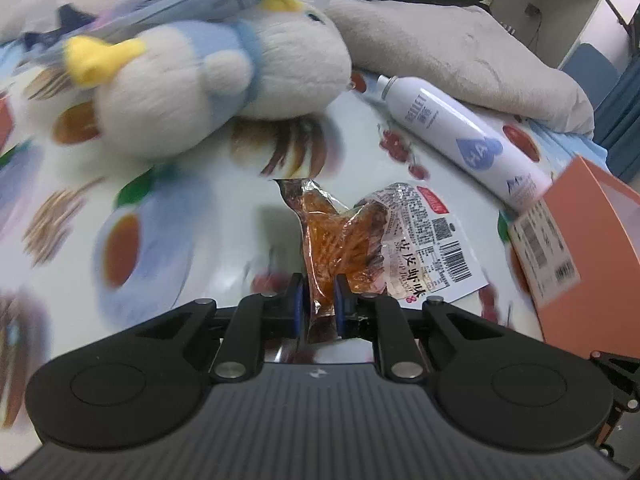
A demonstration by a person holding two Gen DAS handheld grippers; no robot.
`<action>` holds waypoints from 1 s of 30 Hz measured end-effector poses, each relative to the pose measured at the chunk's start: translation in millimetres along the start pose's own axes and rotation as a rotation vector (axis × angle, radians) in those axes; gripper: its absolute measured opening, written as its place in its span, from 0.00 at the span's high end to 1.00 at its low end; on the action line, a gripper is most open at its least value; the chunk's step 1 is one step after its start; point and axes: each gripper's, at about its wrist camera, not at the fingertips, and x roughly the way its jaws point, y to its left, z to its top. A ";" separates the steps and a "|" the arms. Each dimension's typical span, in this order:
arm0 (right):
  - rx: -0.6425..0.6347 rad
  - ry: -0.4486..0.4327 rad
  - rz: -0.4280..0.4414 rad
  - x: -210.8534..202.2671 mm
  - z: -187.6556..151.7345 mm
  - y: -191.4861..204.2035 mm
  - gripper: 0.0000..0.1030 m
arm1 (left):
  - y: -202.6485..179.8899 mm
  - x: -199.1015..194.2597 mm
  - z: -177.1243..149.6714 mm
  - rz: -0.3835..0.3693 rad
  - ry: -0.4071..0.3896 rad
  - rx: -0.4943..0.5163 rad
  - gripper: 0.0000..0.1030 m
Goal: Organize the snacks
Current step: 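Grasp a clear spicy-strip packet with the left tool while the right tool grasps a small dark packet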
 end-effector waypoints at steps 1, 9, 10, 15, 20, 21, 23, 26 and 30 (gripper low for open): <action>-0.004 0.005 0.009 -5.5 -7.1 3.0 0.64 | 2.3 -7.1 -6.1 0.005 0.005 -0.005 0.83; -0.010 0.010 0.050 -46.6 -60.0 25.1 0.64 | 19.0 -70.8 -71.8 0.036 0.026 -0.022 0.84; -0.008 0.008 0.054 -50.8 -65.8 27.0 0.64 | 20.6 -78.9 -81.0 0.042 0.026 -0.024 0.84; 0.002 -0.009 0.079 -72.1 -93.8 36.6 0.64 | 26.0 -110.4 -118.8 0.032 0.051 -0.036 0.84; -0.008 -0.020 0.081 -86.9 -114.7 42.6 0.64 | 23.9 -140.1 -155.6 0.020 0.064 -0.040 0.84; -0.011 -0.022 0.078 -88.9 -117.8 43.9 0.64 | 23.8 -144.8 -162.1 0.020 0.066 -0.043 0.84; -0.011 -0.026 0.081 -93.0 -123.8 45.3 0.64 | 24.8 -153.7 -175.0 0.014 0.072 -0.062 0.83; -0.009 -0.047 0.090 -97.4 -132.0 46.1 0.63 | 27.0 -162.3 -187.5 -0.011 0.082 -0.085 0.83; 0.017 -0.068 0.107 -99.8 -136.3 42.9 0.62 | 31.5 -168.1 -192.6 -0.021 0.095 -0.091 0.75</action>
